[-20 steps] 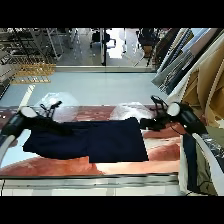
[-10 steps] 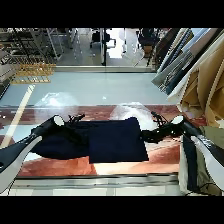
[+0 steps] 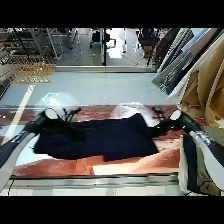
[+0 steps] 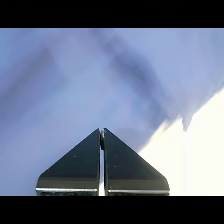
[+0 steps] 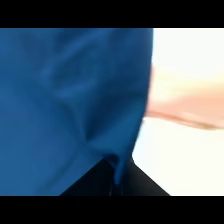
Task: Fold the clothes and pants, and hang the long-sleeved shirts on hangers.
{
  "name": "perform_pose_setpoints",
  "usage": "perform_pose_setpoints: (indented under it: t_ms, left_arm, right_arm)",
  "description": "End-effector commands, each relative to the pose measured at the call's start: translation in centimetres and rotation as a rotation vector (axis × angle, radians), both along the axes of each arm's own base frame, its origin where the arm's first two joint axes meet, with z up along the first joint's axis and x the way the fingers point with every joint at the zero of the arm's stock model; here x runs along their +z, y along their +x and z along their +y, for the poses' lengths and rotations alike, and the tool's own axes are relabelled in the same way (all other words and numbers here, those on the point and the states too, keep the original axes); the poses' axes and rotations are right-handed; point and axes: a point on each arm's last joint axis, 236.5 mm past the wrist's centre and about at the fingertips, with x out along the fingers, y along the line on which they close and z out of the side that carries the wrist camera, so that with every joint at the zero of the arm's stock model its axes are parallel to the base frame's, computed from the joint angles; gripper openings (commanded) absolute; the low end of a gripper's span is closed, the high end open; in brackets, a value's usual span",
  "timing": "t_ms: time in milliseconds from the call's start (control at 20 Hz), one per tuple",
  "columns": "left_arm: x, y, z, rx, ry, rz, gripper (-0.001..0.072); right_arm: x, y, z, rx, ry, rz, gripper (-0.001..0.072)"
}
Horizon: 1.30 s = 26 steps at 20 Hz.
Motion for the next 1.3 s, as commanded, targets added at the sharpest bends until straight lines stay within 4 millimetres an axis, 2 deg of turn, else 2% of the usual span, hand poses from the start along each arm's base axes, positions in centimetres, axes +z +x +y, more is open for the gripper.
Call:
perform_pose_setpoints:
  t_ms: [0,50,100,150,200,250,350,400,500,600,750,850,900,950,1000,1050,1100,1150,1250]
  left_arm:
    - [4.3,-0.1,3.4,0.021,-0.009,-0.034,0.0008]
    - [4.3,0.1,4.0,0.038,-0.006,-0.034,0.0008]
    - [3.7,0.3,4.1,0.051,-0.008,-0.025,0.0008]
    - [2.7,0.2,3.2,0.058,-0.024,-0.007,0.0008]
    - [1.3,0.0,2.2,0.060,-0.029,0.015,0.0008]
    - [-0.6,-0.4,1.5,0.057,-0.013,0.042,0.0007]
    - [-4.1,-1.3,1.4,0.070,0.054,0.114,0.0007]
    - [-5.2,-1.4,1.6,0.078,0.077,0.134,0.0007]
    - [-5.5,-0.7,2.3,0.099,0.088,0.119,0.0007]
    - [-2.8,0.2,4.2,0.145,0.070,0.087,0.0007]
    - [4.2,-0.8,9.4,0.245,0.035,0.041,0.0007]
    - [8.0,-0.8,12.9,0.346,0.037,-0.061,0.0007]
    - [9.4,-0.8,14.3,0.388,0.041,-0.107,0.0007]
    - [10.6,-0.9,15.4,0.422,0.047,-0.145,0.0007]
    - [11.2,-0.9,16.0,0.444,0.052,-0.170,0.0008]
    - [11.4,-0.7,16.2,0.449,0.053,-0.186,0.0008]
    - [11.3,-0.5,16.2,0.444,0.052,-0.199,0.0007]
    - [11.0,-0.1,15.7,0.433,0.046,-0.204,0.0008]
    - [9.7,0.3,14.0,0.383,0.023,-0.198,0.0008]
  right_arm:
    - [6.8,1.2,-11.7,-0.260,-0.408,-0.097,0.0008]
    - [9.4,1.1,-12.8,-0.293,-0.427,-0.126,0.0008]
    - [11.7,0.8,-12.9,-0.309,-0.430,-0.142,0.0008]
    - [13.4,0.7,-11.8,-0.311,-0.403,-0.150,0.0008]
    - [15.0,0.6,-9.4,-0.288,-0.351,-0.160,0.0008]
    - [16.3,0.5,-6.3,-0.244,-0.295,-0.175,0.0008]
    - [18.3,0.1,1.7,-0.144,-0.195,-0.216,0.0008]
    - [18.5,-0.7,6.3,-0.087,-0.156,-0.227,0.0008]
    - [18.0,-2.4,15.2,0.036,-0.106,-0.266,0.0008]
    - [16.4,-4.4,23.7,0.136,-0.056,-0.321,0.0008]
    - [13.4,-7.1,36.8,0.271,0.120,-0.428,0.0009]
    - [11.1,-7.9,43.4,0.316,0.246,-0.502,0.0011]
    - [9.9,-8.2,45.7,0.320,0.298,-0.508,0.0015]
    - [9.3,-8.2,46.9,0.319,0.332,-0.491,0.0124]
    - [9.4,-8.6,47.5,0.350,0.347,-0.474,0.0352]
    - [10.4,-8.2,47.0,0.430,0.322,-0.510,0.0488]
    - [12.0,-7.3,45.3,0.495,0.270,-0.545,0.0552]
    - [13.5,-5.7,42.5,0.491,0.204,-0.558,0.0552]
    - [15.6,-1.4,33.5,0.362,0.061,-0.517,0.0542]
